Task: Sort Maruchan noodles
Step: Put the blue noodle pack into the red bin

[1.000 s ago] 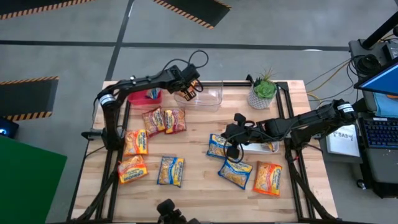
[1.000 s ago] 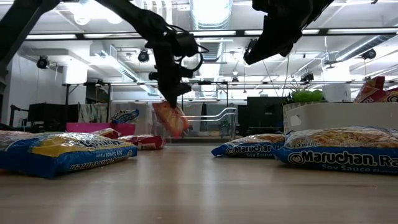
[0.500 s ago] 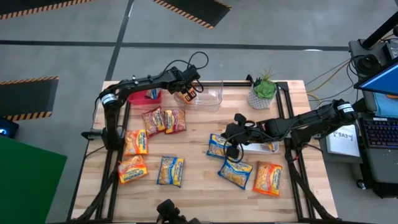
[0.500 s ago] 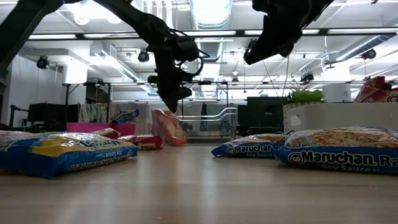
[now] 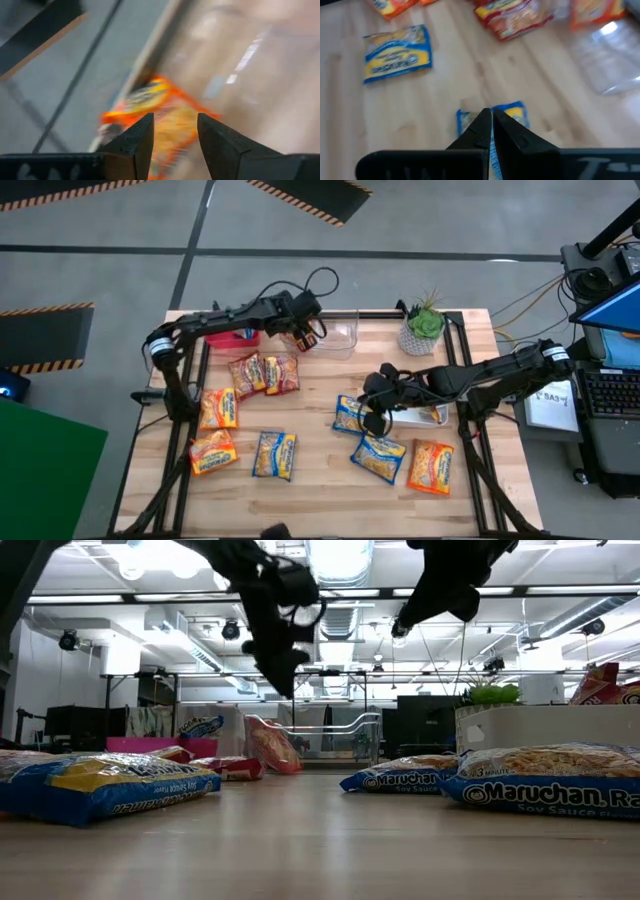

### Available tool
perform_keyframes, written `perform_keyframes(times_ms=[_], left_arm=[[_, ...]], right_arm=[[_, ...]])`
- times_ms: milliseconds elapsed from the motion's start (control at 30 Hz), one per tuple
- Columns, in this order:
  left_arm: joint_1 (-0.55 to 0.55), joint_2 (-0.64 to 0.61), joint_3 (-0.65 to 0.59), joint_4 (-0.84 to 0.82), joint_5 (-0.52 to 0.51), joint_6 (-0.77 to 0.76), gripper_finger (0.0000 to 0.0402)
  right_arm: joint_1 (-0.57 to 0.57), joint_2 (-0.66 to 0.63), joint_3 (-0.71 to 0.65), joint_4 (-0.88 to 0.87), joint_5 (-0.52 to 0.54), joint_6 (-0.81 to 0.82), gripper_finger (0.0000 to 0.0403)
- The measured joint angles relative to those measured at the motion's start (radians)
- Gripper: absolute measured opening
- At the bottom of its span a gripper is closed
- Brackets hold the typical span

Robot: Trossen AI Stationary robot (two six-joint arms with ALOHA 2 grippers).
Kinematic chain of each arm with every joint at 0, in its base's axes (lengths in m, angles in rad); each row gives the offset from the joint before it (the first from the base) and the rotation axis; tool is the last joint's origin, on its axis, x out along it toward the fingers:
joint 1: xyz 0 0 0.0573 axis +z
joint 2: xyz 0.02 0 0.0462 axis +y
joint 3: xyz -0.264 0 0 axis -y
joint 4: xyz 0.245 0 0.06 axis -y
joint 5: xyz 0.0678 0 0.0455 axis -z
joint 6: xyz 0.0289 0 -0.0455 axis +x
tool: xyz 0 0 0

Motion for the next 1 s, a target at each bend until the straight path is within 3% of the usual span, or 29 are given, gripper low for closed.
perform_keyframes(times_ms=[200, 467, 733, 1000], left_arm=[[-0.121, -0.105, -0.109, 0.084, 0.175, 0.036, 0.0135], [-0.322, -0.342, -0.428, 0.313, 0.295, 0.041, 0.0135], [-0.494, -0.567, -0.718, 0.564, 0.309, 0.061, 0.0135], [-0.515, -0.662, -0.859, 0.822, 0.301, 0.076, 0.0135]], right_arm=[[0.000, 0.002, 0.005, -0.015, -0.112, 0.099, 0.0009], [0.000, 0.014, 0.004, -0.073, -0.138, 0.189, 0.0009], [-0.006, 0.016, 0.005, -0.057, -0.128, 0.202, 0.0009], [-0.028, 0.085, 0.083, -0.055, -0.126, 0.185, 0.0009]])
